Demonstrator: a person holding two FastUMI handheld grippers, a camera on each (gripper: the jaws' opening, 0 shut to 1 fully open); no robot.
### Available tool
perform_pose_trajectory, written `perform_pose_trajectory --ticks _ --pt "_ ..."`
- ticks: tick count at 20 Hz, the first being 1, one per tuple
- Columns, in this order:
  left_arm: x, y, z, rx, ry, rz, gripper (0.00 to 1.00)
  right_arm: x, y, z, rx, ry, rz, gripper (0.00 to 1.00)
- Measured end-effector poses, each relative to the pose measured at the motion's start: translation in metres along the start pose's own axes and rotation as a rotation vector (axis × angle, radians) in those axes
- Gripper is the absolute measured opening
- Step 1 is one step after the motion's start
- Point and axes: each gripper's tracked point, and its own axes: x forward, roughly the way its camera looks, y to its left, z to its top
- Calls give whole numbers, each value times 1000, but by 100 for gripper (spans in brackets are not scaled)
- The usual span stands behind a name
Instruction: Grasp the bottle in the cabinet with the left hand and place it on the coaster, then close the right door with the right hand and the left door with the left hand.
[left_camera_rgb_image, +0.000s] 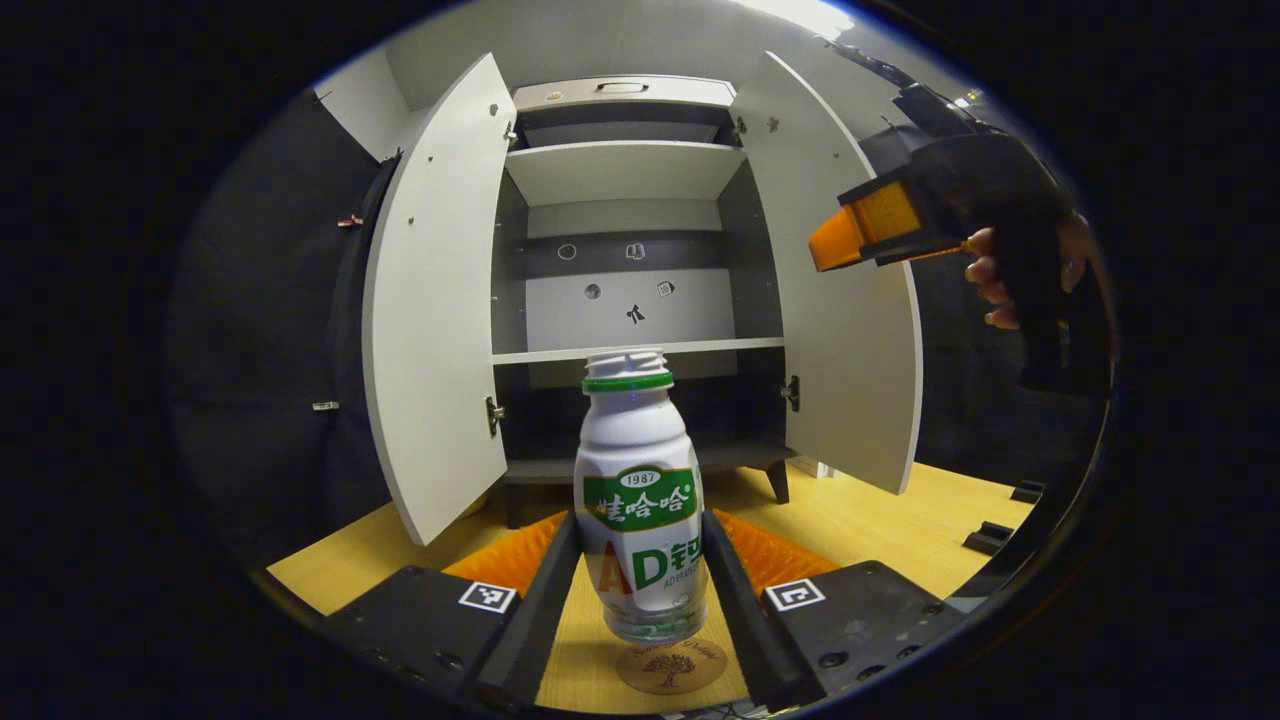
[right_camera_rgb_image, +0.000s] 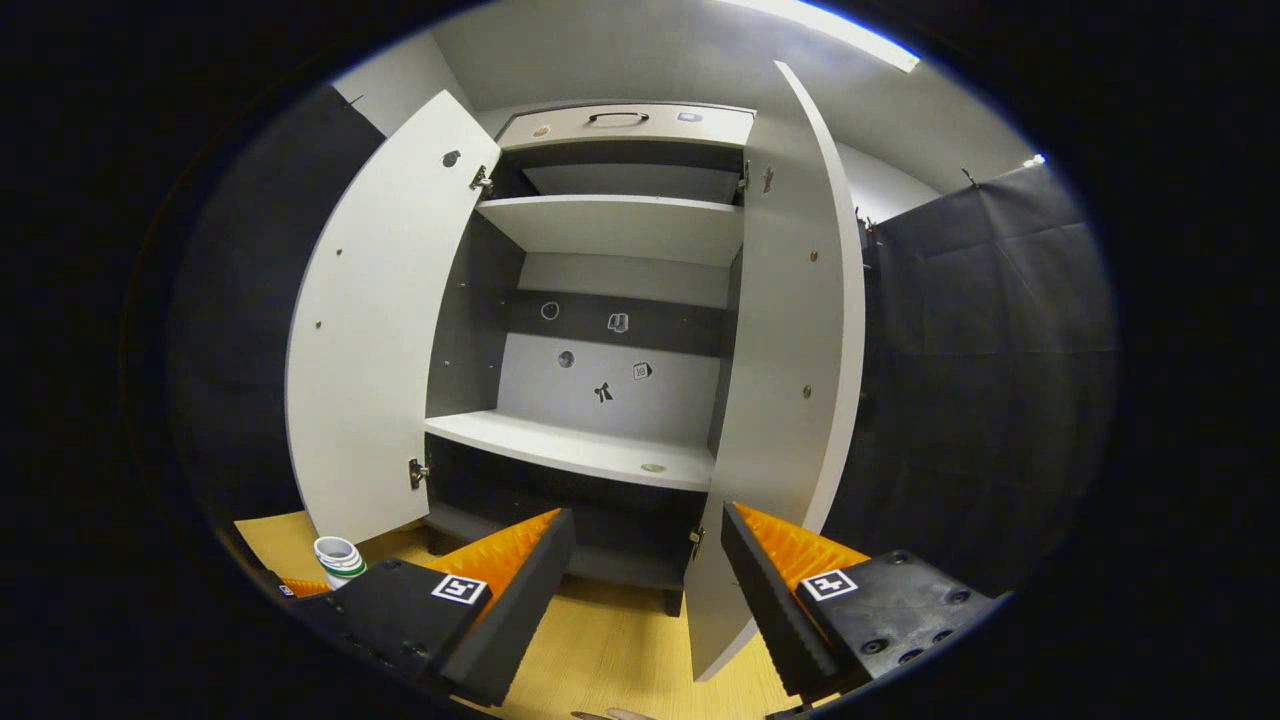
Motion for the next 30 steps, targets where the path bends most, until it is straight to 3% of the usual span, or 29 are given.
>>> perform_pose_trajectory --ticks 9,14,20,23,30 --pt "12 -2 -8 2 -29 27 76 -23 -3 -71 1 80 19 98" --pt "10 -1 -9 18 20 50 76 -24 6 -100 -26 143 45 98" --pt "15 -1 -15 20 0 31 81 -19 3 -108 -23 163 35 98" --pt "21 -2 -10 31 9 52 97 -19 4 -107 -32 161 42 98" --pt "24 3 47 33 -40 69 96 -17 -7 -87 -17 159 29 98"
